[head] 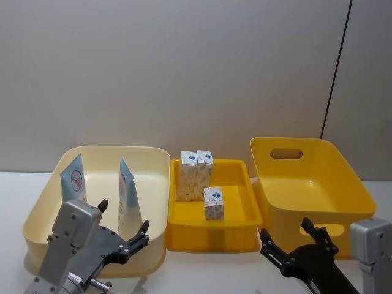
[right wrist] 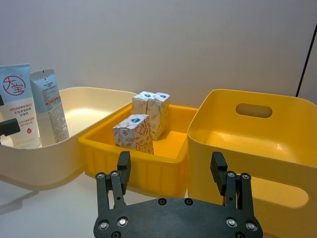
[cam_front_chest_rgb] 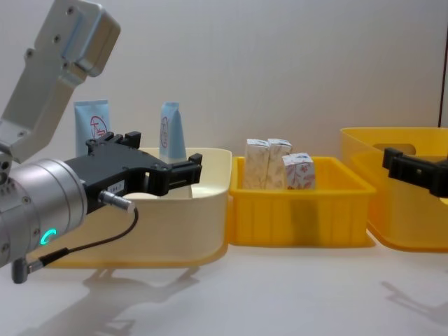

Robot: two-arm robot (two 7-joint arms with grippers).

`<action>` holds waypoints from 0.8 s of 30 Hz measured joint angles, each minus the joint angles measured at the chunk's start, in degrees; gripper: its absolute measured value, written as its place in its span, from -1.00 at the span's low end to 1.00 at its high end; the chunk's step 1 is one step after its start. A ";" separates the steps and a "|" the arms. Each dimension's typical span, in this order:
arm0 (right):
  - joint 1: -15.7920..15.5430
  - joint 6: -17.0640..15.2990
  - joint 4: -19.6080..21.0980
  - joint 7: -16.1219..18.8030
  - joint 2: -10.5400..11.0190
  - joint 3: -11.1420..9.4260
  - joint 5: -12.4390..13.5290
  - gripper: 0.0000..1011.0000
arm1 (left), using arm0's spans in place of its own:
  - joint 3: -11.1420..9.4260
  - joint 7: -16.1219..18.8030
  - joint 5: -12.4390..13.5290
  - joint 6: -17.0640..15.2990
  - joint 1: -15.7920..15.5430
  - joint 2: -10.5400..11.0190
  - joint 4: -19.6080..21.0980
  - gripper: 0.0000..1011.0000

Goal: Bimanual collaborative sorting of washing and personal care products

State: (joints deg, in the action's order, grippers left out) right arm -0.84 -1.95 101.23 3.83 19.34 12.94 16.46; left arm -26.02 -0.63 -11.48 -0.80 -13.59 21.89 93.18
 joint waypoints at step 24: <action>0.00 0.00 0.00 0.00 0.00 0.00 0.00 0.98 | 0.00 0.00 0.00 0.00 0.00 0.00 0.00 0.98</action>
State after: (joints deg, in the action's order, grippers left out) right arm -0.84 -1.95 101.23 3.83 19.33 12.94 16.46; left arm -26.02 -0.63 -11.48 -0.80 -13.59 21.89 93.18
